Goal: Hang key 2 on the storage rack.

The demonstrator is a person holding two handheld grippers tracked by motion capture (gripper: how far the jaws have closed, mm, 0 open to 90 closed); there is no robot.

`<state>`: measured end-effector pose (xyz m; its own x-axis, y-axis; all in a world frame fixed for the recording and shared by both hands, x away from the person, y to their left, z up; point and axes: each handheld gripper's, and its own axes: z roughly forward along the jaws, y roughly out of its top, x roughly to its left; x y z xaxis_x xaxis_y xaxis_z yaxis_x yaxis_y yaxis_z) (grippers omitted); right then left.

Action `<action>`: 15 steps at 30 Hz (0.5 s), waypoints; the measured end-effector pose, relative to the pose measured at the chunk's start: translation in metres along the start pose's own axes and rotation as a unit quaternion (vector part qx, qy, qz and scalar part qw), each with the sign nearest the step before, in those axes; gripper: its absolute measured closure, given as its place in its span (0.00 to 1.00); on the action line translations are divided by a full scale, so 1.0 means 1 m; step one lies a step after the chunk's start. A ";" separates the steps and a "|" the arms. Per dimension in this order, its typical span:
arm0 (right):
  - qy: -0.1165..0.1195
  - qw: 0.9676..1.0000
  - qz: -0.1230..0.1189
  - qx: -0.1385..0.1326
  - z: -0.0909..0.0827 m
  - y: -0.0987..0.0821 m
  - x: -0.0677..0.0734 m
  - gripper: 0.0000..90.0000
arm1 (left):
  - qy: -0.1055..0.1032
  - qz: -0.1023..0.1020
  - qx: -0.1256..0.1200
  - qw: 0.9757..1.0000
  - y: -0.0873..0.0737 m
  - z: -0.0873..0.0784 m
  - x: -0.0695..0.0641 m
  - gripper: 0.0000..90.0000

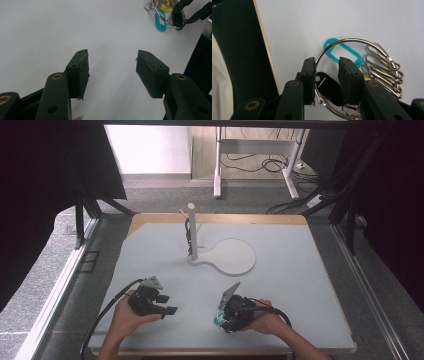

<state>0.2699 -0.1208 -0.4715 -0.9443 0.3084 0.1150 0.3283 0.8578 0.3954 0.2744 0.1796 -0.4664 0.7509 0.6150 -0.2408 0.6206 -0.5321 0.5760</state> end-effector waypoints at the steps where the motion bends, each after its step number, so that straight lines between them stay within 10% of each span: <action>1: 0.001 1.000 0.000 0.000 0.001 0.000 0.000 0.74 | 0.000 0.001 0.001 1.000 0.000 0.000 0.000 0.49; 15: 0.010 1.000 0.003 0.019 0.015 0.004 0.002 0.74 | 0.002 0.002 0.004 1.000 -0.001 0.000 0.001 0.49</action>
<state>0.2699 -0.1105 -0.4834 -0.9427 0.3050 0.1354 0.3336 0.8715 0.3595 0.2747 0.1810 -0.4668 0.7528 0.6147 -0.2355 0.6189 -0.5392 0.5712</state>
